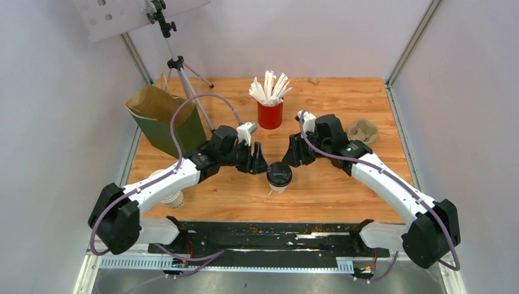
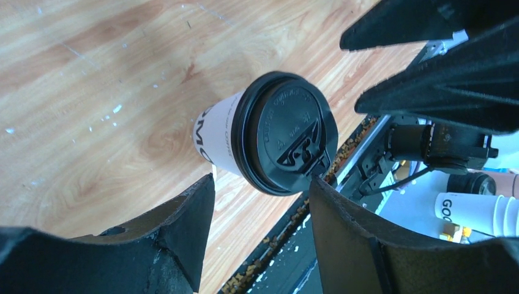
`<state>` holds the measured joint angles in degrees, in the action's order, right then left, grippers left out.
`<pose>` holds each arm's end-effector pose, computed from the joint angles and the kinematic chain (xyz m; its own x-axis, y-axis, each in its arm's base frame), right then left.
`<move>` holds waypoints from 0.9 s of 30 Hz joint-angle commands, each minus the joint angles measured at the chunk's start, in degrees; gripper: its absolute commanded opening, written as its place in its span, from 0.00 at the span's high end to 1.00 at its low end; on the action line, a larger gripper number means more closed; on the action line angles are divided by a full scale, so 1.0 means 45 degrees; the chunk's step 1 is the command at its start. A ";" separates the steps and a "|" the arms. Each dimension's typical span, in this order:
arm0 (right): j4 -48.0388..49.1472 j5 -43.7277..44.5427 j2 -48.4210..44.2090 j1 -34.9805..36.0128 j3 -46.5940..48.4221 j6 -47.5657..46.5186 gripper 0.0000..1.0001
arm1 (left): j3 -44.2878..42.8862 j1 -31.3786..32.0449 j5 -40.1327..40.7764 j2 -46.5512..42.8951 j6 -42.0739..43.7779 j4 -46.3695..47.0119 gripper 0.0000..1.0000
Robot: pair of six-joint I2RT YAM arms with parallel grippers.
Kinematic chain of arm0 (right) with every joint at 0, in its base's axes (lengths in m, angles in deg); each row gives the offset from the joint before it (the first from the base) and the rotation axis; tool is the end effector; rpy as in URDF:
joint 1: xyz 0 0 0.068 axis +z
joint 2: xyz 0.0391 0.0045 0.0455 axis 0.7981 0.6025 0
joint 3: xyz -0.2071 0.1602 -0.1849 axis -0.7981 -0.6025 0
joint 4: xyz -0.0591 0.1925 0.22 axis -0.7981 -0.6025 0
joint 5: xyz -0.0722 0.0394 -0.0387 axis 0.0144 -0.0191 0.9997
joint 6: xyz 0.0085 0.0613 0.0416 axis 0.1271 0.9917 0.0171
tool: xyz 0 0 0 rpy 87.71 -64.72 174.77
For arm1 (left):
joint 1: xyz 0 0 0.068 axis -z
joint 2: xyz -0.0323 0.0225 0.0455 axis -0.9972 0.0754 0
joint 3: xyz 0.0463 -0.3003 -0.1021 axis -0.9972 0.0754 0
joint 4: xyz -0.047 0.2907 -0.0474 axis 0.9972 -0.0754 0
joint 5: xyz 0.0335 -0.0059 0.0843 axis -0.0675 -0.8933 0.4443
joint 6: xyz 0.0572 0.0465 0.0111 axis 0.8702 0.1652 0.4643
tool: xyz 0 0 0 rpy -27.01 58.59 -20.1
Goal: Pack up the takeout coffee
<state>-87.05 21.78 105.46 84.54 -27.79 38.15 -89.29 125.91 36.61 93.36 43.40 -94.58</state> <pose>0.2408 0.1763 0.3057 -0.7046 -0.2092 -0.6781 -0.5951 0.6947 0.4040 0.2335 -0.2284 0.2715 -0.8135 0.0457 -0.5798 0.4753 0.6267 -0.6175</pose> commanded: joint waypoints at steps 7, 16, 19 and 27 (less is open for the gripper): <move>-0.0016 -0.1577 0.1912 -0.0127 0.1554 -0.2039 0.55 | 0.1370 0.0221 -0.0589 -0.0326 -0.1348 0.1983 0.37; 0.0293 -0.1665 0.2692 -0.0194 0.1527 -0.2137 0.62 | 0.1444 0.0260 -0.0454 0.0317 -0.1253 0.2483 0.42; 0.0413 -0.1576 0.2713 -0.0272 0.1275 -0.2131 0.65 | 0.1405 0.0276 -0.0235 0.0495 -0.0962 0.2205 0.44; 0.0968 -0.1795 0.2663 -0.0563 0.0381 -0.1995 0.70 | 0.1380 0.0386 0.0167 0.0863 -0.0364 0.1458 0.48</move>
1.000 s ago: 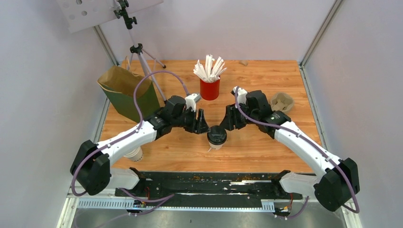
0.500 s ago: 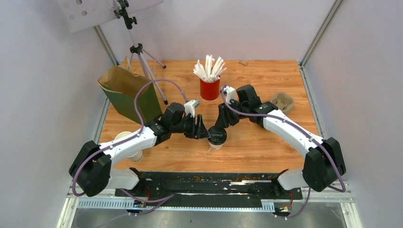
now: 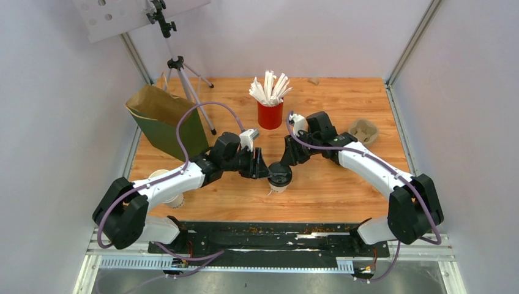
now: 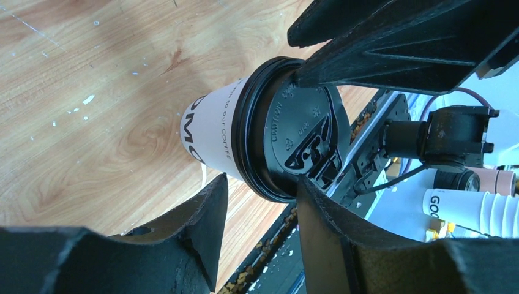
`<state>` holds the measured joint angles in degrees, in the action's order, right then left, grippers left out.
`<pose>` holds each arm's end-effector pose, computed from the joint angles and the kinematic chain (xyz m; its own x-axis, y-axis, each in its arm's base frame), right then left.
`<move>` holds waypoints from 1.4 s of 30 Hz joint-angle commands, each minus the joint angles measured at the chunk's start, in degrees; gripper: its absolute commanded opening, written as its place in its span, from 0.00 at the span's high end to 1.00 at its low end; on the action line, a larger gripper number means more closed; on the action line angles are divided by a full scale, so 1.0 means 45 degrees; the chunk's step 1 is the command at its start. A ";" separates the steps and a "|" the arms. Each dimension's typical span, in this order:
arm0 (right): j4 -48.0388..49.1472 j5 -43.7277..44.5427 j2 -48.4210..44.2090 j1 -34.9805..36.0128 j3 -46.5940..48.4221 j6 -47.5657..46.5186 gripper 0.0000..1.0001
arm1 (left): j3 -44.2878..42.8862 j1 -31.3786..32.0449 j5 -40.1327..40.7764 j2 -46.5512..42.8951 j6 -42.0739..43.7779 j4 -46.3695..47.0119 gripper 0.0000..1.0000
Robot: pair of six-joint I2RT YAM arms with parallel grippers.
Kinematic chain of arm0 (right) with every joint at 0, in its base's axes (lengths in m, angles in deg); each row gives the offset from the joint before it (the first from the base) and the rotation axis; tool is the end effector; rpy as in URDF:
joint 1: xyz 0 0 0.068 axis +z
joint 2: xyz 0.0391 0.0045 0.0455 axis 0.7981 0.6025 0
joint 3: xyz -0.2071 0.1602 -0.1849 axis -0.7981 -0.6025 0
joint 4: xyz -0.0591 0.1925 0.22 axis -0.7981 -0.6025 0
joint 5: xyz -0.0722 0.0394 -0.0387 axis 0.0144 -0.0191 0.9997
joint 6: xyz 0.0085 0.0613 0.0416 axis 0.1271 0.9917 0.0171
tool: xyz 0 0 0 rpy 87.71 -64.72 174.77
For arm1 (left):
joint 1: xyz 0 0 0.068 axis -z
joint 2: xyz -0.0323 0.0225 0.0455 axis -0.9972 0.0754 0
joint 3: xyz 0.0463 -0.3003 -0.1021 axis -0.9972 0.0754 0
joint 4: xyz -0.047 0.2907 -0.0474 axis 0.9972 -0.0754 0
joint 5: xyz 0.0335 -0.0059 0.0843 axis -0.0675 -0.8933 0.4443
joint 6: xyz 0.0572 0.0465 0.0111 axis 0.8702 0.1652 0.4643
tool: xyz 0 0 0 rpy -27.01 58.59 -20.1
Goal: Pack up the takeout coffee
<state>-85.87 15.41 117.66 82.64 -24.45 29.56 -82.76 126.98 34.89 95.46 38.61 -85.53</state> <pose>0.2819 0.1956 0.2679 -0.6992 -0.3399 -0.6290 -0.6677 0.6251 0.4044 0.2263 -0.2325 0.2341 -0.8530 0.0208 -0.5215 0.4285 0.5983 -0.6770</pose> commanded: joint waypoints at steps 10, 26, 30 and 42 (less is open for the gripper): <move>0.1316 -0.0573 -0.0131 -0.0465 -0.1392 0.0303 0.75 | -0.0046 0.0314 0.0927 0.0540 0.1114 -0.0999 0.51; 0.1981 -0.0699 -0.0103 -0.1211 -0.3553 0.1570 0.78 | 0.1215 0.0452 0.2134 0.0736 0.1080 -0.1509 0.55; 0.2045 -0.0474 -0.0034 -0.1208 -0.3835 0.1878 0.79 | 0.1179 0.0451 0.2381 0.0761 0.1186 -0.1703 0.56; 0.2581 -0.0207 0.0128 -0.1330 -0.4868 0.2845 0.79 | 0.1371 0.0461 0.2318 0.0883 0.1065 -0.1457 0.58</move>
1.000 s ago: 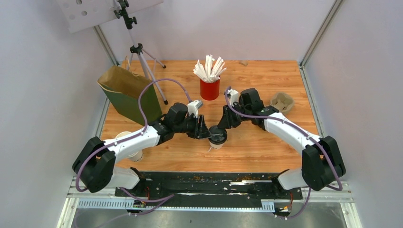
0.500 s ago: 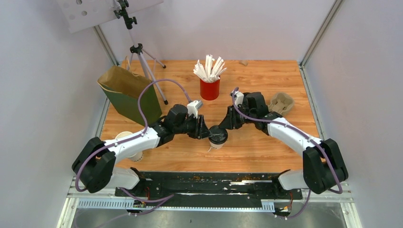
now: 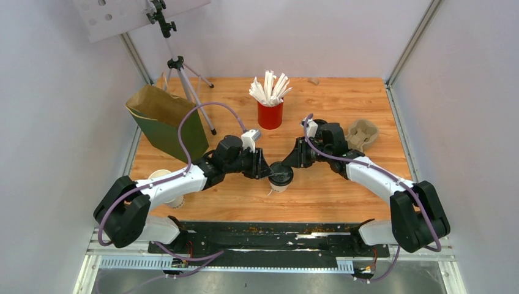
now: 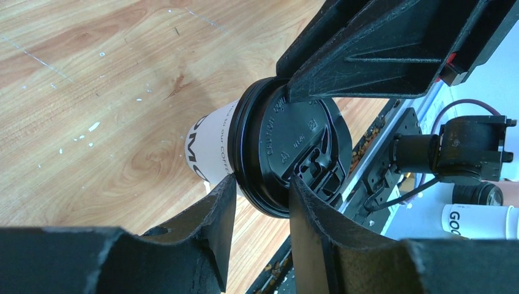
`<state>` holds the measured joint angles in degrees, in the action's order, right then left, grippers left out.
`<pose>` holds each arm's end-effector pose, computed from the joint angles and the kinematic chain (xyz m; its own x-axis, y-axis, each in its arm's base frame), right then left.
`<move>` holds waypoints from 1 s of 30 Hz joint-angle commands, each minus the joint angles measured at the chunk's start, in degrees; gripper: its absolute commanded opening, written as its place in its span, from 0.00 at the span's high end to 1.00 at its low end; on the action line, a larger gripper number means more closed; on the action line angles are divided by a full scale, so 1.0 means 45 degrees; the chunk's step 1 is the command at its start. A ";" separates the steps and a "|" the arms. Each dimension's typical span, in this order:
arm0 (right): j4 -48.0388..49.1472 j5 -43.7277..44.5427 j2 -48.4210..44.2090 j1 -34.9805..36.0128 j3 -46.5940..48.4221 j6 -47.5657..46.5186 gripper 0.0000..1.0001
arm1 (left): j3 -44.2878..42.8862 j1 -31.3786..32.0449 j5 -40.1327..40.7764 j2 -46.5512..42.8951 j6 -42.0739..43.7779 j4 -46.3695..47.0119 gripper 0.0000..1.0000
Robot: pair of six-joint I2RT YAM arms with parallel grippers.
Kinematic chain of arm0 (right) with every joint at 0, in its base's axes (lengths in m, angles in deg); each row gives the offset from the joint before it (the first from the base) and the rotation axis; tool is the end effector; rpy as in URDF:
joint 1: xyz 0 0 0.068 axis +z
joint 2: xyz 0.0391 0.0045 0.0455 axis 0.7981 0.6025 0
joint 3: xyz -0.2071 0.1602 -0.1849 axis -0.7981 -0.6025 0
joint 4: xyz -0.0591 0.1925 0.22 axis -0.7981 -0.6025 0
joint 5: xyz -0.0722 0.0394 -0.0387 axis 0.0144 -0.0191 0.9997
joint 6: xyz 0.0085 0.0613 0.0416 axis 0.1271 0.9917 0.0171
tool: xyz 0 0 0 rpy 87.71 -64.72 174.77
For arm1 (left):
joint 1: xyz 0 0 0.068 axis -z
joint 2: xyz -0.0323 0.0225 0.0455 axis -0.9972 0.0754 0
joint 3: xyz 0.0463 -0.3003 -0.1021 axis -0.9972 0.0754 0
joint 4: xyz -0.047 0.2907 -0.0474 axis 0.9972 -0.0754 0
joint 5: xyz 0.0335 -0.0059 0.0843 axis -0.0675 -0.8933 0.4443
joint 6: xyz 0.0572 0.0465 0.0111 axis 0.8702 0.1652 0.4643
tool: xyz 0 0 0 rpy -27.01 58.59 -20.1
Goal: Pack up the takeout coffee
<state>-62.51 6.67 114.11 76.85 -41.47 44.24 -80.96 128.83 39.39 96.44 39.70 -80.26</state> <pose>0.2707 0.1618 0.2190 -0.7852 -0.0801 -0.6140 -0.5354 0.5860 0.6082 0.2249 -0.2393 0.2262 -0.8111 0.0061 -0.5849 0.4644 0.6148 -0.6375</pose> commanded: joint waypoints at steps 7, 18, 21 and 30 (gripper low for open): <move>-0.3373 0.0941 0.0194 -0.0052 0.1118 -0.0936 0.69 | 0.0488 0.0039 0.0417 0.0069 -0.0404 -0.2186 0.57; -0.5483 0.1262 -0.0346 -0.0057 0.3534 -0.1001 0.45 | 0.0741 0.0092 0.0241 -0.0974 -0.2285 -0.1610 0.53; -0.5925 0.1594 -0.0873 -0.0057 0.3560 -0.0615 0.44 | 0.0721 0.0134 0.0125 -0.1295 -0.2634 -0.1200 0.50; -0.6486 0.2323 -0.2654 0.0203 0.2556 0.1158 0.36 | 0.0299 0.0136 0.0087 -0.1488 -0.2868 -0.0726 0.45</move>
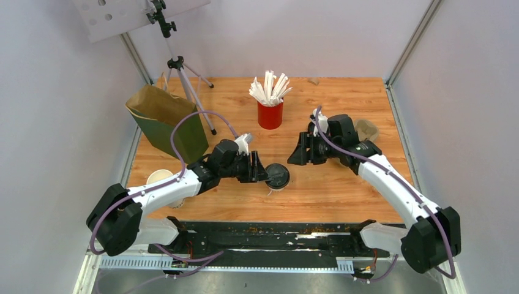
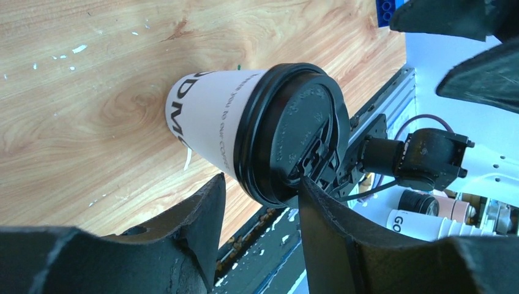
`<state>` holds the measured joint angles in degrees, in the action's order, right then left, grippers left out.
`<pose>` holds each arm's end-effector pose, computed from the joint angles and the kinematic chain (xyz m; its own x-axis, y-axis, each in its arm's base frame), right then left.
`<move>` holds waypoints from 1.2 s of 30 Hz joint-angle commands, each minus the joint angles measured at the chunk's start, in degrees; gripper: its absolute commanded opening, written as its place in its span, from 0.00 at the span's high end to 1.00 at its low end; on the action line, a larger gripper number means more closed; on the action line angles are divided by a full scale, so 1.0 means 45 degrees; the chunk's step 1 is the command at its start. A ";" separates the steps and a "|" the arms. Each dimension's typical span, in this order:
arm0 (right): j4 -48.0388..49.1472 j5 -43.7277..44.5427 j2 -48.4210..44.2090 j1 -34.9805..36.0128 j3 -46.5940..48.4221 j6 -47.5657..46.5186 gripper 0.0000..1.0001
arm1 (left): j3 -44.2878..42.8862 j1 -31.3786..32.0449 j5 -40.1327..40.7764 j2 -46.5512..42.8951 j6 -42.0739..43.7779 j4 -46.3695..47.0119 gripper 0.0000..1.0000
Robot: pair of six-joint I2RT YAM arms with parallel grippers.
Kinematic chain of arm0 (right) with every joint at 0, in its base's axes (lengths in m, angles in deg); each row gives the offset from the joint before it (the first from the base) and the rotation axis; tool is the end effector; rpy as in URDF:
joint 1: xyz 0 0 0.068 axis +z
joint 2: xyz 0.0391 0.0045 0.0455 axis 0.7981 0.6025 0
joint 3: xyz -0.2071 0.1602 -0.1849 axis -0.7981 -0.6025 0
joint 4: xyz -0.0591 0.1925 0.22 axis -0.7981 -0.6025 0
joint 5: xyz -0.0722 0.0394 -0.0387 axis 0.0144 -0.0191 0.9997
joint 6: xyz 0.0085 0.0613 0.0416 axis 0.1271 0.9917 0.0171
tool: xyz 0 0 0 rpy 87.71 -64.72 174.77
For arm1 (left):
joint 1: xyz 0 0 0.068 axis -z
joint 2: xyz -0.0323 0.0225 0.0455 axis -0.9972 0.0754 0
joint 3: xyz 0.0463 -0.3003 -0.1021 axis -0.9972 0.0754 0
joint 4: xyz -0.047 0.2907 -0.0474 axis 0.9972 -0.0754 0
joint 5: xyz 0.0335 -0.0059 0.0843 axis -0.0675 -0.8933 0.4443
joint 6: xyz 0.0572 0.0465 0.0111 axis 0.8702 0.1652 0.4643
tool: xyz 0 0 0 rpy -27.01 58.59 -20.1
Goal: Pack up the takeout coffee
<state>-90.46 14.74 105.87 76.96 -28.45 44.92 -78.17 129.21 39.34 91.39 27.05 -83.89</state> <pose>0.2521 0.1462 0.2961 -0.8376 -0.0679 -0.5420 -0.4200 0.7145 0.5595 0.2061 -0.2245 0.2268 -0.9015 -0.1152 -0.4172 0.2667 0.6113 -0.7451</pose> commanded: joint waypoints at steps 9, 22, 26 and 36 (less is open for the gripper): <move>0.1285 0.1292 -0.1947 0.1101 -0.1686 0.4011 0.35 | -0.1583 0.0041 0.1737 -0.0575 0.1513 -0.2387 0.43; 0.2057 0.2796 -0.1507 0.2496 -0.2195 0.5521 0.47 | -0.2907 -0.0746 0.1178 0.0067 0.3660 -0.2768 0.43; 0.2133 0.2773 -0.1246 0.2557 -0.2146 0.5516 0.52 | -0.3705 -0.0740 0.0687 0.0970 0.4567 -0.2955 0.44; 0.0536 0.2697 -0.0771 0.2626 -0.0237 0.1296 0.44 | -0.3531 -0.0747 0.0008 0.0560 0.3888 -0.3524 0.46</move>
<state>-87.07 27.37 102.05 88.43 -35.35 62.04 -94.34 125.91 41.09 96.83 45.01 -98.40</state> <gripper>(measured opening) 0.570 0.544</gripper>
